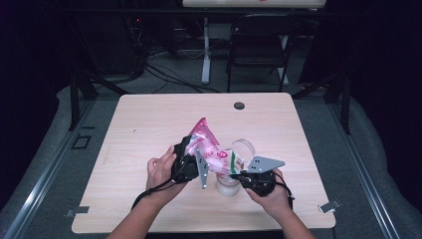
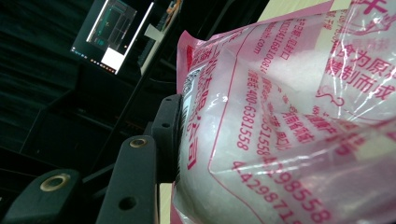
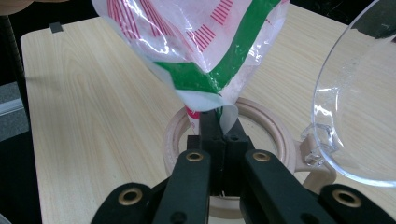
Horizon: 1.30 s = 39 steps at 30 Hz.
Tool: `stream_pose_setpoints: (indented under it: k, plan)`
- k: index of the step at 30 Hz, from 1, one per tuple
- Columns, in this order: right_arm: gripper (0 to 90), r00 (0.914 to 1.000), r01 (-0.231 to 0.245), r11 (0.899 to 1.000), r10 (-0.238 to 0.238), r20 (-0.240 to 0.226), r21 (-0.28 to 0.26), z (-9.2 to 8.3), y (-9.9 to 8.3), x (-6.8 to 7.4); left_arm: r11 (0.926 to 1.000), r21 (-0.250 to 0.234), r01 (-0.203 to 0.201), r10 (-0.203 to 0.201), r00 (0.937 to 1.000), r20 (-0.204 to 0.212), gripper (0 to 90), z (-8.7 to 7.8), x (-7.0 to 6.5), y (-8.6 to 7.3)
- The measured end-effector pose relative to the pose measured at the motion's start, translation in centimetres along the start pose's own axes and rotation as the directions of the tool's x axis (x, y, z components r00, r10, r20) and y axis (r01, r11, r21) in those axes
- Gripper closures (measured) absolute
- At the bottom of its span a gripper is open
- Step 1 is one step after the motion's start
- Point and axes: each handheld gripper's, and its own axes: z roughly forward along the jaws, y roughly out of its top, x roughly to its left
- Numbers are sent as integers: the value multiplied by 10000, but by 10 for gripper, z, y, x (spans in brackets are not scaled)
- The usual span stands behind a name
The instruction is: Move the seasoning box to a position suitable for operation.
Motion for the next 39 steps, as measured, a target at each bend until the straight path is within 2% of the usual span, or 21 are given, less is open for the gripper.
stream_pose_setpoints:
  k: [19,39]
  plan:
    - [900,10000,-2,10000,2,49,7,-1,-1,-1,10000,-17,-31,31,10000,11,609,0,0,3]
    - [900,10000,-40,10000,41,80,-46,-1,-1,-2,9997,-156,-172,169,9997,-154,609,-1,1,7]
